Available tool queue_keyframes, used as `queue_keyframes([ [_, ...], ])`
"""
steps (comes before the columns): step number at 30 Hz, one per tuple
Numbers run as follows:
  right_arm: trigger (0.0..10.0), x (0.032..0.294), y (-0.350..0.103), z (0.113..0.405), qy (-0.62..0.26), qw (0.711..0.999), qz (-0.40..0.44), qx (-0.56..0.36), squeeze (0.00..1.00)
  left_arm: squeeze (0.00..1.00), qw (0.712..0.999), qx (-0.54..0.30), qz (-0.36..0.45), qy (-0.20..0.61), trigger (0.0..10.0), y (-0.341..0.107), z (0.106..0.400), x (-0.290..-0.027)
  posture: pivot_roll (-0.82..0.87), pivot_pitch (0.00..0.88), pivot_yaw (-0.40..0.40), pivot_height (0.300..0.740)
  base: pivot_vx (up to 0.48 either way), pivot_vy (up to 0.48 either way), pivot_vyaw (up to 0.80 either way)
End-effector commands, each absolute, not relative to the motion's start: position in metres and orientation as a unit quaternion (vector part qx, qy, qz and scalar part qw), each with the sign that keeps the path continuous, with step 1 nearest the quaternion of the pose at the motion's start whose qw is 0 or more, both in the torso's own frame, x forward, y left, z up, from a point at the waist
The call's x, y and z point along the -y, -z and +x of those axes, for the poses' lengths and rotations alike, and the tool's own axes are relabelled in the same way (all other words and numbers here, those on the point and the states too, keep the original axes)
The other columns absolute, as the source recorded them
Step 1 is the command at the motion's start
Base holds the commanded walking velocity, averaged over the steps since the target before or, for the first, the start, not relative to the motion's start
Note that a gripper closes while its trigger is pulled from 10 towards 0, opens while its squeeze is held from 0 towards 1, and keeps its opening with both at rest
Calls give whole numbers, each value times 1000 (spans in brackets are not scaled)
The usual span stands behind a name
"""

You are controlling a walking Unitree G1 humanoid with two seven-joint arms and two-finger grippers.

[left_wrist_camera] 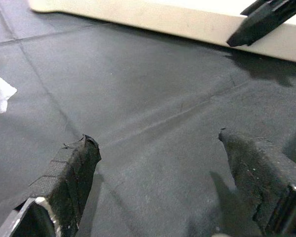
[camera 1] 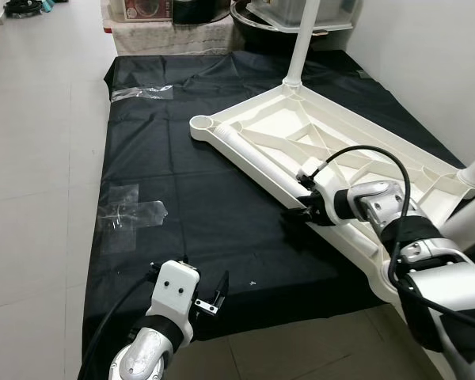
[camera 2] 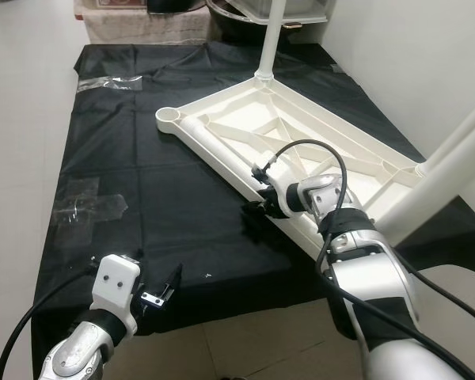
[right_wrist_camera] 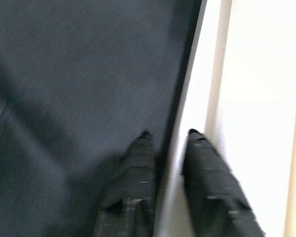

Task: Building children table

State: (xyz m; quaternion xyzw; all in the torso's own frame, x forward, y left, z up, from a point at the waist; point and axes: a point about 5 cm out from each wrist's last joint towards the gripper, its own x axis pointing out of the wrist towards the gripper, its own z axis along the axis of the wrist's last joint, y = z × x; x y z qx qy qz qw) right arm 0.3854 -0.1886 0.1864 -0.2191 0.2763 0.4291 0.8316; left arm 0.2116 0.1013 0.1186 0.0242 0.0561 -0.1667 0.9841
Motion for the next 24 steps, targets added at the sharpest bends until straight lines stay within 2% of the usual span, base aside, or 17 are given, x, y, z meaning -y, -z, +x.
queue_keyframes([
  [1, 0, 179, -174, 378, -485, 793, -224, -293, 0, 0, 983, -65, 17, 169, 10000, -116, 211, -99, 72, 159, -130, 740, 0, 0, 0],
  [5, 0, 177, -176, 377, -508, 778, -245, -277, 0, 0, 984, -64, 17, 167, 10000, -117, 213, -99, 72, 160, -129, 740, 0, 0, 0],
  [6, 0, 176, -177, 374, -536, 757, -262, -265, 0, 0, 984, -64, 17, 166, 10000, -116, 213, -99, 70, 160, -128, 740, 0, 0, 0],
  [9, 0, 176, -176, 373, -542, 752, -265, -264, 0, 0, 984, -64, 17, 166, 10000, -116, 213, -99, 70, 160, -128, 740, 0, 0, 0],
  [11, 0, 177, -177, 368, -578, 716, -294, -257, 0, 0, 984, -64, 18, 167, 10000, -116, 214, -99, 68, 157, -128, 740, 0, 0, 0],
  [19, 0, 172, -185, 368, -599, 690, -334, -232, 0, 0, 984, -64, 19, 166, 10000, -116, 216, -100, 68, 154, -127, 740, 0, 0, 0],
  [22, 0, 168, -191, 368, -616, 647, -397, -209, 0, 0, 984, -64, 20, 166, 10000, -115, 217, -100, 67, 153, -125, 740, 0, 0, 0],
  [24, 0, 166, -192, 369, -614, 638, -416, -204, 0, 0, 984, -64, 20, 166, 10000, -115, 217, -101, 64, 154, -124, 740, 0, 0, 0],
])
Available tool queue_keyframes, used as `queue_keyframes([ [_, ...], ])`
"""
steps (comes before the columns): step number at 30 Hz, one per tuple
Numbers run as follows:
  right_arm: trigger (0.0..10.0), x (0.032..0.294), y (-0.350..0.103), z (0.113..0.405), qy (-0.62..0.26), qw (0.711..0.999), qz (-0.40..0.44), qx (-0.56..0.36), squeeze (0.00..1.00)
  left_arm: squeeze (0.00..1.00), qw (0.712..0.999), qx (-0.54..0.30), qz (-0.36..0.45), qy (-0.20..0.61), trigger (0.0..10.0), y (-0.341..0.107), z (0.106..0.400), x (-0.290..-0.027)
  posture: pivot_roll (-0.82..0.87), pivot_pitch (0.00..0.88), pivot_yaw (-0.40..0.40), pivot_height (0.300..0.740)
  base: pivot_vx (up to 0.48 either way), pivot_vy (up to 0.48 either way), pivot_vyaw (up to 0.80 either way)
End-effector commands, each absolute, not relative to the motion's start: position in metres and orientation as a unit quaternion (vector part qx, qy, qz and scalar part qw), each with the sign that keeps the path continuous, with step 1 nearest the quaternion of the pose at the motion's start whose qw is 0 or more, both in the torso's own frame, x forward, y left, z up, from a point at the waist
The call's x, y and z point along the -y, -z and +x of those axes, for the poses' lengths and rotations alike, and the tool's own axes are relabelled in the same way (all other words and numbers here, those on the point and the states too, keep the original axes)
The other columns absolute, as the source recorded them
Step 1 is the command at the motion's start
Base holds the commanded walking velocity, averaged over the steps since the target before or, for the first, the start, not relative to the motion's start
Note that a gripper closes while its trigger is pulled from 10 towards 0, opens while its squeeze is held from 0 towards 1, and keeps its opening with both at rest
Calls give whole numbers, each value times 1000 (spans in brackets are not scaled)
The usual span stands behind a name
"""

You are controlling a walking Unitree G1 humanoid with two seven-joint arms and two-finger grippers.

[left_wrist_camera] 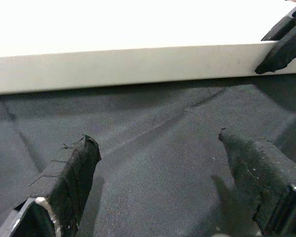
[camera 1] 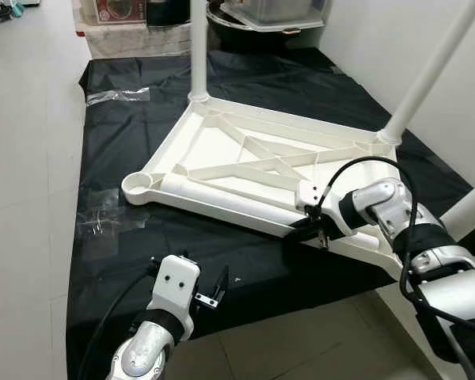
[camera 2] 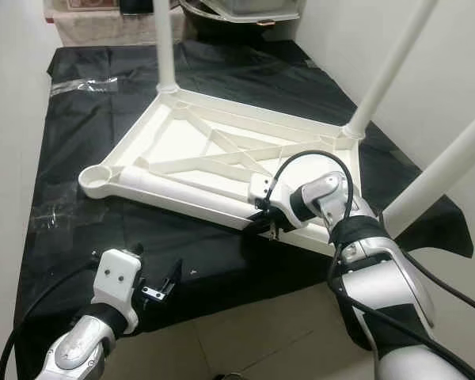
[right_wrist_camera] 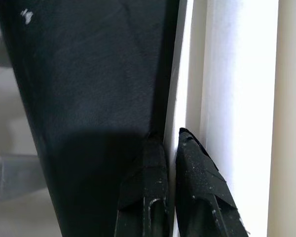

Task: Building children table

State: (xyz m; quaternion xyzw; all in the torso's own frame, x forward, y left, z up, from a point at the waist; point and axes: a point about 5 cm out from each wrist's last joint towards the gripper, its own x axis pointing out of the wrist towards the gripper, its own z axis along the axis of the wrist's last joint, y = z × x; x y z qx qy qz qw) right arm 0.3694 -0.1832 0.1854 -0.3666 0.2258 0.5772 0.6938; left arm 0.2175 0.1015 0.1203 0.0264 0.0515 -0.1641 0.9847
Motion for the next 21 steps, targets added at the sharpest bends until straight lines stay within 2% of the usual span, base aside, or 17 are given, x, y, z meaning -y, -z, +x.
queue_keyframes([
  [1, 0, 165, -193, 369, -613, 620, -445, -204, 0, 0, 984, -63, 21, 166, 10000, -115, 217, -101, 65, 155, -123, 740, 0, 0, 0],
  [4, 0, 165, -193, 369, -612, 608, -462, -205, 0, 0, 984, -63, 21, 167, 10000, -116, 217, -101, 65, 155, -123, 740, 0, 0, 0],
  [5, 0, 166, -193, 369, -611, 585, -492, -207, 0, 0, 984, -62, 21, 167, 10000, -116, 217, -101, 67, 156, -124, 740, 0, 0, 0],
  [7, 0, 166, -193, 370, -598, 564, -530, -208, 0, 0, 984, -62, 22, 168, 10000, -116, 218, -100, 65, 153, -125, 740, 0, 0, 0],
  [11, 0, 164, -193, 373, -584, 547, -566, -201, 0, 0, 984, -61, 22, 168, 10000, -116, 218, -100, 67, 154, -125, 740, 0, 0, 0],
  [15, 0, 163, -194, 374, -581, 545, -572, -195, 0, 0, 984, -62, 22, 168, 10000, -116, 218, -100, 67, 153, -126, 740, 0, 0, 0],
  [21, 0, 166, -197, 374, -577, 517, -602, -194, 0, 0, 983, -64, 21, 168, 10000, -115, 218, -100, 67, 153, -126, 740, 0, 0, 0],
])
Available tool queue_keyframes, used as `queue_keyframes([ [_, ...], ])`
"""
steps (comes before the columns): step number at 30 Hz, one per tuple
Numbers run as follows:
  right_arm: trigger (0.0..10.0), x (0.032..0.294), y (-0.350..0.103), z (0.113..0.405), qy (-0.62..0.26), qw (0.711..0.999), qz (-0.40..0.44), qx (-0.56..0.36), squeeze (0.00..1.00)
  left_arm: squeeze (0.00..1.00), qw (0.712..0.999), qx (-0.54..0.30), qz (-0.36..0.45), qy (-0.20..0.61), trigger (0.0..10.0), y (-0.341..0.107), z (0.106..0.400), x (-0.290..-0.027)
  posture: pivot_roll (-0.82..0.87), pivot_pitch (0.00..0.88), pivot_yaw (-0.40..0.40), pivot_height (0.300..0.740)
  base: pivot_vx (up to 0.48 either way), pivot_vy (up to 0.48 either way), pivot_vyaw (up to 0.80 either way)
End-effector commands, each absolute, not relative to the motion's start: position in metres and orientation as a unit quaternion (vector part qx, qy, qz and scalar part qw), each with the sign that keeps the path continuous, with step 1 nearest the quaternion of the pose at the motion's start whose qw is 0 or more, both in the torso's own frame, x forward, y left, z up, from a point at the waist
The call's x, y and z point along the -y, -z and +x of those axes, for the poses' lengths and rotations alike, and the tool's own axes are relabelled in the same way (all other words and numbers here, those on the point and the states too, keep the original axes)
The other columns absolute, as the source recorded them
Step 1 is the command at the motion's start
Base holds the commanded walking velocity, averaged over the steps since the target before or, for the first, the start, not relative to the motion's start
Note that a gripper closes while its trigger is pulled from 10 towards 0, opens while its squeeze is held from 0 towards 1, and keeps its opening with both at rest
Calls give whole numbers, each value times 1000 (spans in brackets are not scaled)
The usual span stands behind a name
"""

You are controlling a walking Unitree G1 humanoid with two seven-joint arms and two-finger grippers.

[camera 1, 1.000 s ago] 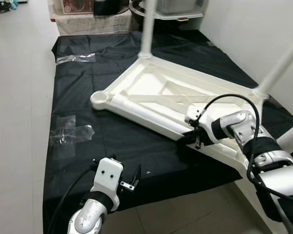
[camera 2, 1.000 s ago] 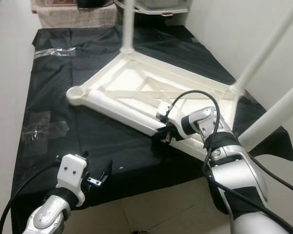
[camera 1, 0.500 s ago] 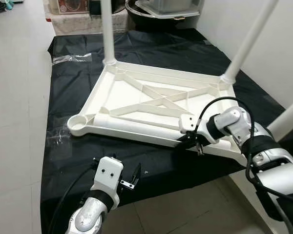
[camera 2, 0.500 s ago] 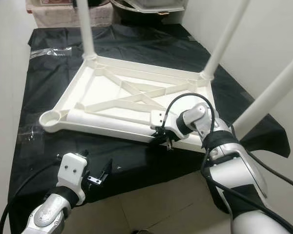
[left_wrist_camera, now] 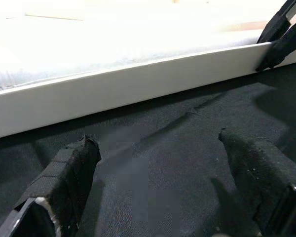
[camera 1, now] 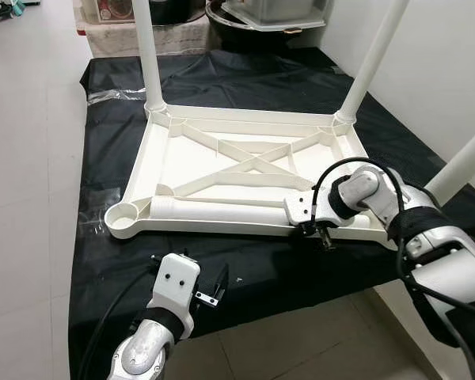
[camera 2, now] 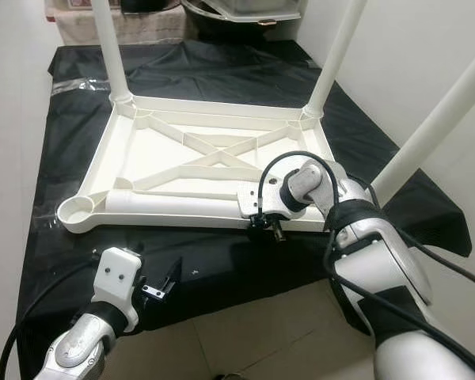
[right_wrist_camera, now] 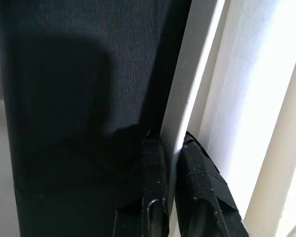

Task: Building children table

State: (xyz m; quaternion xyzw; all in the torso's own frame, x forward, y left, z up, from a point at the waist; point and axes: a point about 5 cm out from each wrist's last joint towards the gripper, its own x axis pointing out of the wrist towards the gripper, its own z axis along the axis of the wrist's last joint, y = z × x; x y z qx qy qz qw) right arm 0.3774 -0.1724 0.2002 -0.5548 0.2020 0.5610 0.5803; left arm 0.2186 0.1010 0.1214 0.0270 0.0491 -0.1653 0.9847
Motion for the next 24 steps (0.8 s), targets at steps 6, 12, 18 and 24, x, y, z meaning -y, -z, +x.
queue_keyframes([
  [6, 0, 183, -201, 377, -539, 474, -661, -220, 0, 0, 983, -65, 21, 169, 10000, -114, 217, -100, 68, 145, -129, 740, 0, 0, 0],
  [12, 10000, 185, -198, 377, -532, 470, -669, -221, 0, 0, 983, -68, 21, 171, 10000, -113, 217, -100, 68, 139, -126, 740, 0, 0, 0],
  [18, 10000, 183, -196, 377, -529, 459, -682, -210, 0, 0, 982, -69, 21, 172, 10000, -113, 217, -99, 68, 132, -126, 740, 0, 0, 0],
  [24, 10000, 178, -199, 378, -533, 468, -678, -192, 1000, 0, 982, -70, 21, 174, 10000, -112, 217, -99, 73, 122, -126, 740, 0, 0, 0],
])
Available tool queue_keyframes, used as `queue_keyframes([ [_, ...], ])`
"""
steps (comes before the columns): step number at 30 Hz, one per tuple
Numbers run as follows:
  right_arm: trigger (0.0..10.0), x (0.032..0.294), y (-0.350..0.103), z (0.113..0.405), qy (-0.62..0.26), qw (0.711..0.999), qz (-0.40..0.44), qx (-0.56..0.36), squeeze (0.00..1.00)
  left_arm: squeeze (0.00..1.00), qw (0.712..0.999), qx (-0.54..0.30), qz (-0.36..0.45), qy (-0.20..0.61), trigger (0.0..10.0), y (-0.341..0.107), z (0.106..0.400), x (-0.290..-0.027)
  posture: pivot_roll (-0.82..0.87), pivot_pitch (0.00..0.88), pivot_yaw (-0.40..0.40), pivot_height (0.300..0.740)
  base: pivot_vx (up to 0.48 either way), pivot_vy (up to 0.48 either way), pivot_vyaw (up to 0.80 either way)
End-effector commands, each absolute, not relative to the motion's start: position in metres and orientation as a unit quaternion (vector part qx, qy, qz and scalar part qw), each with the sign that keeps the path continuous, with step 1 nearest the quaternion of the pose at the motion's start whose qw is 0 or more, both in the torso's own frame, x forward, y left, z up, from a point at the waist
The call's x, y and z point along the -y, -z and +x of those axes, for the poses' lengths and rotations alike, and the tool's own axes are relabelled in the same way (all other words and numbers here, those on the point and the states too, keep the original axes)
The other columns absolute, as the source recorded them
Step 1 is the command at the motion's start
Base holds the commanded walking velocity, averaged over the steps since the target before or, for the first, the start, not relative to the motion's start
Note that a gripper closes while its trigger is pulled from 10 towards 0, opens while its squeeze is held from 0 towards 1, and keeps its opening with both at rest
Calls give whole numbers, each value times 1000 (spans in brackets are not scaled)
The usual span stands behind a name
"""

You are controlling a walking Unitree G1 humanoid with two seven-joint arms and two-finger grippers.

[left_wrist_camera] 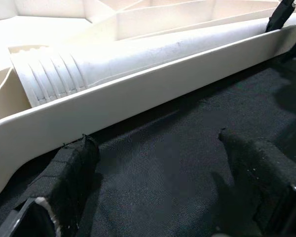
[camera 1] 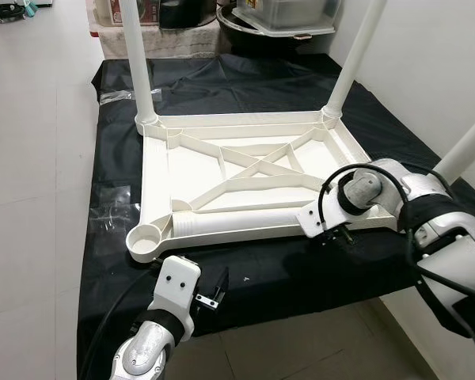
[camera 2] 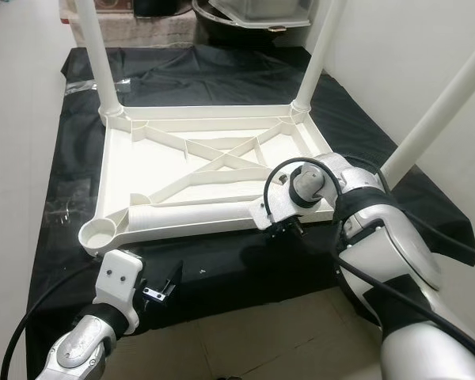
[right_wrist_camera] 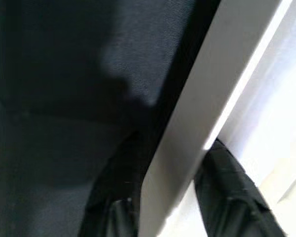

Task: Building children table

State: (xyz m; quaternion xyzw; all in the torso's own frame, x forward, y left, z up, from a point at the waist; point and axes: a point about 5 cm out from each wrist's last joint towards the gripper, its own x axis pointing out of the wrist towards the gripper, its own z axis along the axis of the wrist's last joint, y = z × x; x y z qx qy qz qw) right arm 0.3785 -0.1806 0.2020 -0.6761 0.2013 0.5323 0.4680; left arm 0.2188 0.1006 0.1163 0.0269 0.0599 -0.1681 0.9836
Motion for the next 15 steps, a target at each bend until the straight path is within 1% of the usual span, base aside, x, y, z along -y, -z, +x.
queue_keyframes([
  [1, 10000, 179, -202, 378, -535, 470, -676, -190, 0, 0, 982, -70, 21, 174, 10000, -112, 217, -99, 73, 122, -126, 740, 0, 0, 0],
  [8, 10000, 185, -226, 378, -544, 490, -653, -195, 0, 0, 982, -69, 22, 176, 10000, -111, 218, -99, 69, 121, -126, 740, 0, 0, 0],
  [12, 10000, 189, -245, 378, -557, 510, -627, -193, 0, 0, 982, -71, 23, 174, 10000, -110, 219, -100, 64, 120, -124, 740, 0, 0, 0],
  [15, 10000, 190, -250, 377, -559, 513, -622, -193, 0, 0, 982, -70, 23, 174, 10000, -110, 220, -100, 64, 120, -124, 740, 0, 0, 0],
])
